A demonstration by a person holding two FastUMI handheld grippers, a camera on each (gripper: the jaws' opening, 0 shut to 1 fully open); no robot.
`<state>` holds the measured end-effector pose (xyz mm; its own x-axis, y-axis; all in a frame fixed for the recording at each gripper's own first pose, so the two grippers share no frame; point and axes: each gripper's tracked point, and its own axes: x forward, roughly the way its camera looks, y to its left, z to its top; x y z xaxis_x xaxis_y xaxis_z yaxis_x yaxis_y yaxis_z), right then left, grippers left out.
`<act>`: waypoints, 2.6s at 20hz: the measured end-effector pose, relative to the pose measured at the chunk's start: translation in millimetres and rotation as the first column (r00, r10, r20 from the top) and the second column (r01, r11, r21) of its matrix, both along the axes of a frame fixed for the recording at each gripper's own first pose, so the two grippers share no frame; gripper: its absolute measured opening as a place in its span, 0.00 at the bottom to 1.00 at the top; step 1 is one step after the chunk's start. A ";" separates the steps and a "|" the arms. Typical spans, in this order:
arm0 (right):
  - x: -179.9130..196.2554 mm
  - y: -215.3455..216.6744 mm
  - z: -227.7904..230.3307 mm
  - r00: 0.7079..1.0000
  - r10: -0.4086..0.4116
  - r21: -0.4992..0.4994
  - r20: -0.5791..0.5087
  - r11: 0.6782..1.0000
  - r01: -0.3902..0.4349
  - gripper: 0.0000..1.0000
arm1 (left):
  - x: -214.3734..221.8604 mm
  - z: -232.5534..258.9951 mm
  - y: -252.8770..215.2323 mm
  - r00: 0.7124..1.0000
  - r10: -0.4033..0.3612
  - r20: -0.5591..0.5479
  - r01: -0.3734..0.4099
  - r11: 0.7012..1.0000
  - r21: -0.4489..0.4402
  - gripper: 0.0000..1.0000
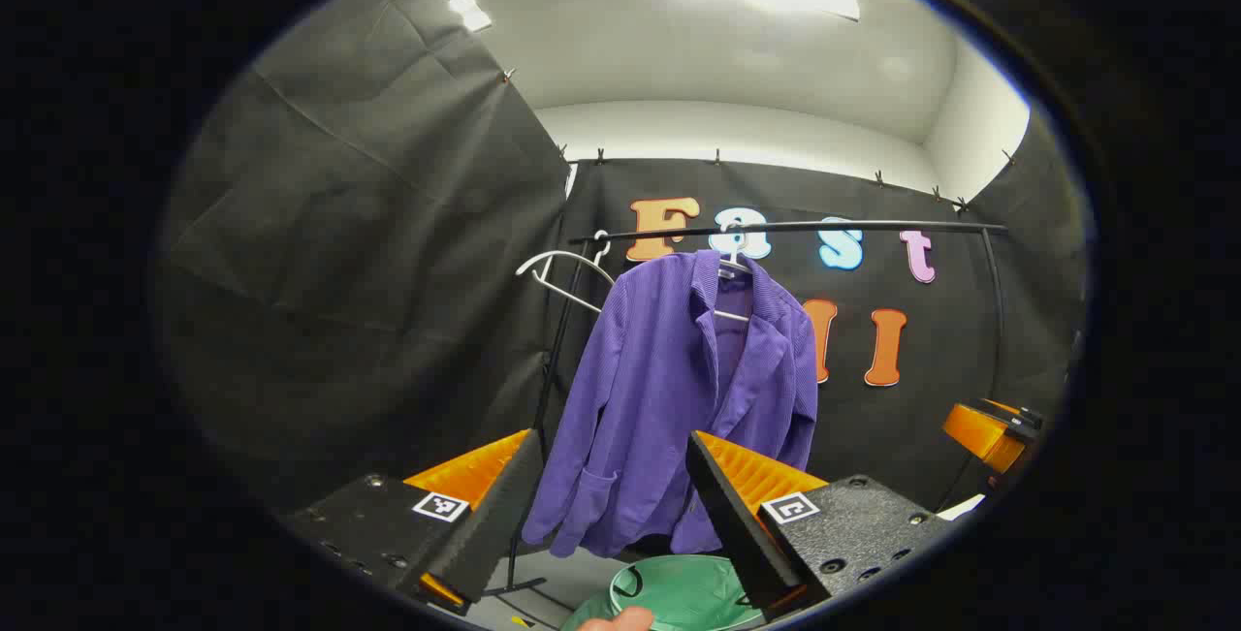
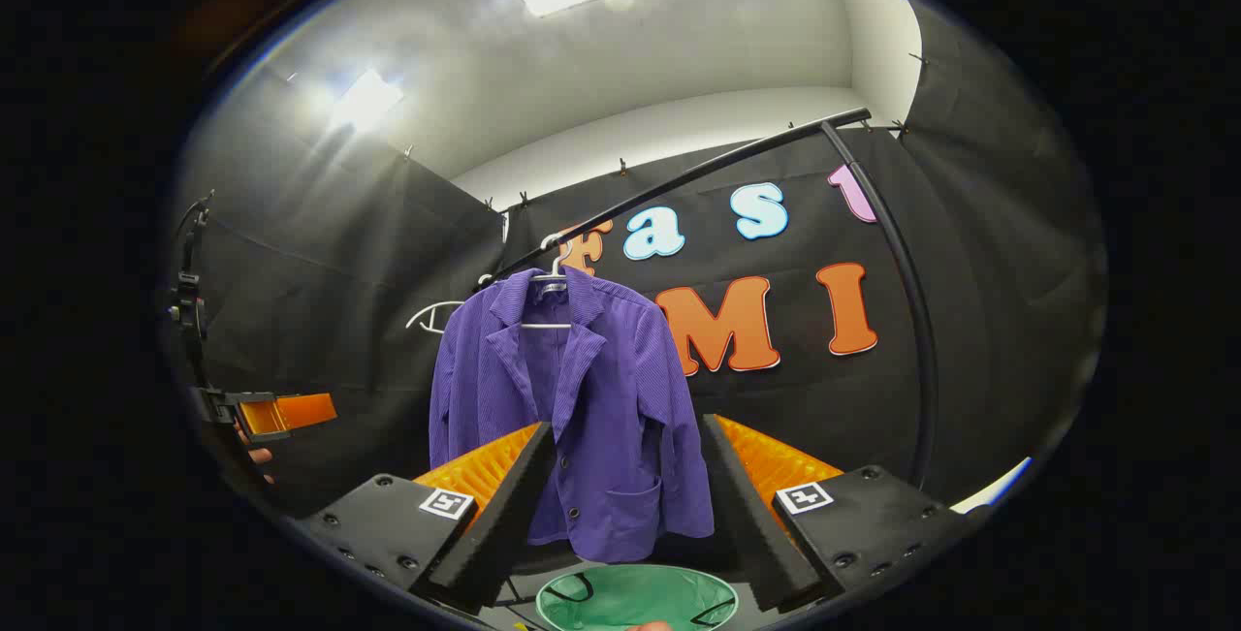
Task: Grasp the clothes on the hanger with both hands and then place them into the laundry hamper below.
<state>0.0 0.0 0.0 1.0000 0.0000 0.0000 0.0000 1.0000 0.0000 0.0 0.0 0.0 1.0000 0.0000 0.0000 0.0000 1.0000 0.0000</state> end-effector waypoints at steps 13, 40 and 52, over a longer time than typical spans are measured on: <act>-2.4 0.8 4.3 1.000 0.005 0.001 0.011 1.000 -0.005 0.98 | -3.8 1.5 3.7 1.000 0.006 0.002 -0.006 1.000 0.001 0.95; 125.1 84.2 -36.0 0.995 0.099 0.000 -0.034 0.995 -0.099 0.98 | 27.8 30.9 59.6 0.997 0.027 0.074 -0.019 0.993 -0.113 0.90; 312.2 71.5 -126.0 0.963 -0.196 -0.046 -0.186 0.981 0.190 0.98 | 28.4 43.8 74.6 0.993 0.035 0.110 -0.020 0.990 -0.136 0.95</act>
<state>312.2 71.5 -126.0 0.9628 -0.1956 -0.1864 0.1905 0.9806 -0.0456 28.4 74.6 43.8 0.9933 0.0348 0.1098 -0.0196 0.9905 -0.1362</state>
